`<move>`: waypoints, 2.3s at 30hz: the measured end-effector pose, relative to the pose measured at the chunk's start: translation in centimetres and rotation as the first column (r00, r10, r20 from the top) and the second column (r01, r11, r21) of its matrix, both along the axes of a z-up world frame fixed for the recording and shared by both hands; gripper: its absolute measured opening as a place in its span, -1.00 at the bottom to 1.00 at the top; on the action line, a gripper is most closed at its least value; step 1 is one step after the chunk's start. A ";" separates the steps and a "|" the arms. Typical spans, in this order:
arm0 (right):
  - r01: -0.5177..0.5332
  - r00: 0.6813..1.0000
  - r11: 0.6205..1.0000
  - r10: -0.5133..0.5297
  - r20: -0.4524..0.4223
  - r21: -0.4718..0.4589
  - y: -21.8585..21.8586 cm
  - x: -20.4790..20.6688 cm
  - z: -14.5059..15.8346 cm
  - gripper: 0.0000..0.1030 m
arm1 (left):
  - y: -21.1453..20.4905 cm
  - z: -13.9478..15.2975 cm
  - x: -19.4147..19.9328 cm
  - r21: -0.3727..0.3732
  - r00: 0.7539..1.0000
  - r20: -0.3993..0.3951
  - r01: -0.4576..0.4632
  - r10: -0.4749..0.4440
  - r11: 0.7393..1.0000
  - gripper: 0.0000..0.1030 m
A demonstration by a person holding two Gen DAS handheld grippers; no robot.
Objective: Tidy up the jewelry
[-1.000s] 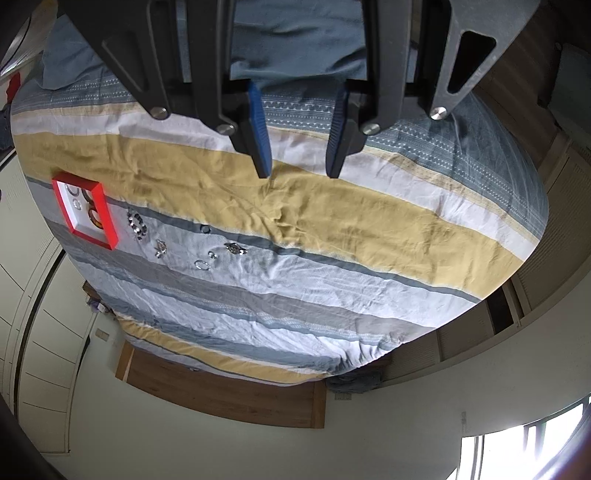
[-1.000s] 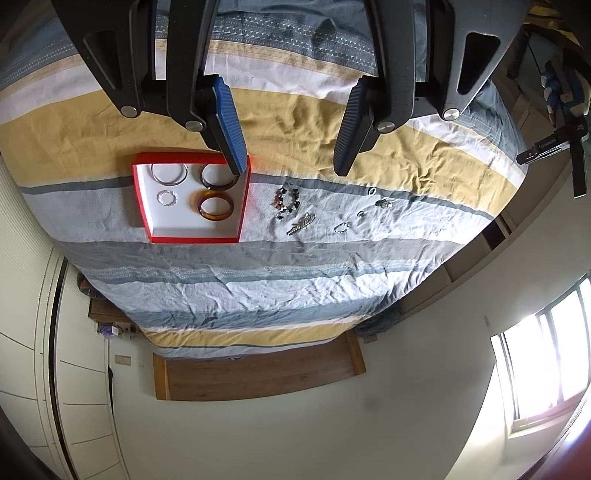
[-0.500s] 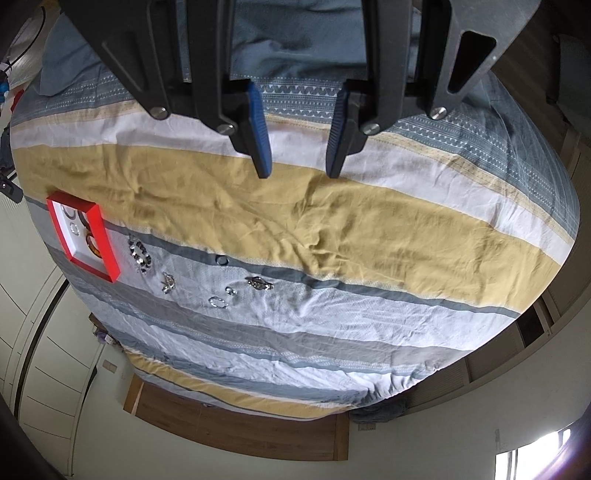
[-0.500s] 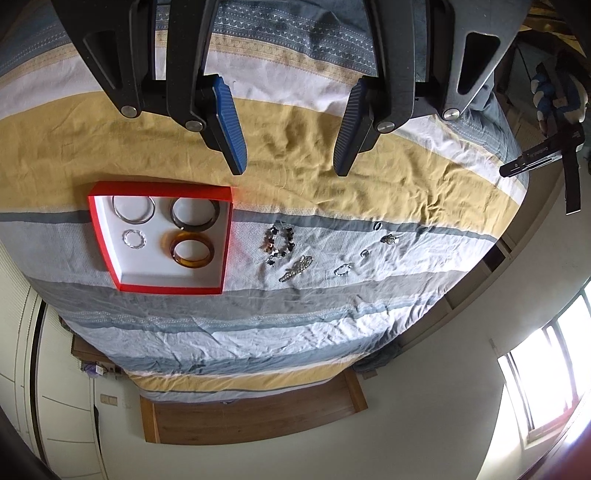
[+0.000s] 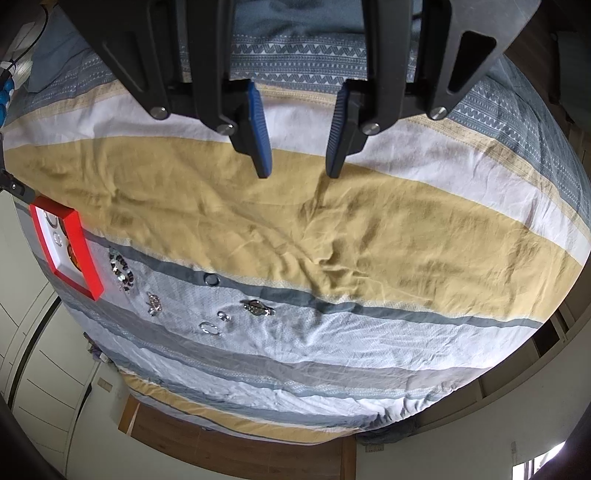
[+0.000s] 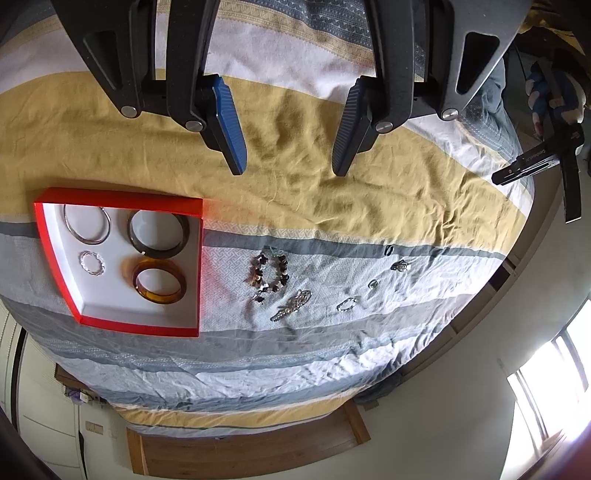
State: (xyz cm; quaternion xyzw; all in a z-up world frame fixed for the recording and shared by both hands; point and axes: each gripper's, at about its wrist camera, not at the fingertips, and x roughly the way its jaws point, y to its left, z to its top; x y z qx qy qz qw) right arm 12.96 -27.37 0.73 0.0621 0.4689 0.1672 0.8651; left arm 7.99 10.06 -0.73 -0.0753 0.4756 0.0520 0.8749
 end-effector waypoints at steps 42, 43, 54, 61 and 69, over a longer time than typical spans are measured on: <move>-0.066 0.997 0.998 0.067 -0.045 0.025 6.1 11.0 -5.4 -0.06 | -0.7 -3.9 18.5 -0.088 0.997 0.030 0.075 -0.073 0.993 -0.44; -0.063 0.997 0.998 0.064 -0.043 0.027 6.1 11.2 -5.4 -0.06 | -0.8 -3.9 18.7 -0.092 0.997 0.030 0.075 -0.073 0.993 -0.44; -0.041 0.999 0.998 0.042 -0.023 0.047 5.6 12.5 -5.5 -0.06 | -1.4 -5.1 21.1 -0.087 0.996 0.025 0.082 -0.080 0.993 -0.35; -0.031 0.999 0.998 0.031 -0.006 0.048 5.7 13.7 -5.4 -0.06 | -1.4 -6.0 22.2 -0.081 0.997 0.013 0.074 -0.073 0.994 -0.35; -0.052 0.999 0.997 0.051 0.016 0.055 6.8 15.4 -5.1 -0.06 | -1.2 -6.9 23.2 -0.088 0.998 0.007 0.070 -0.070 0.994 -0.35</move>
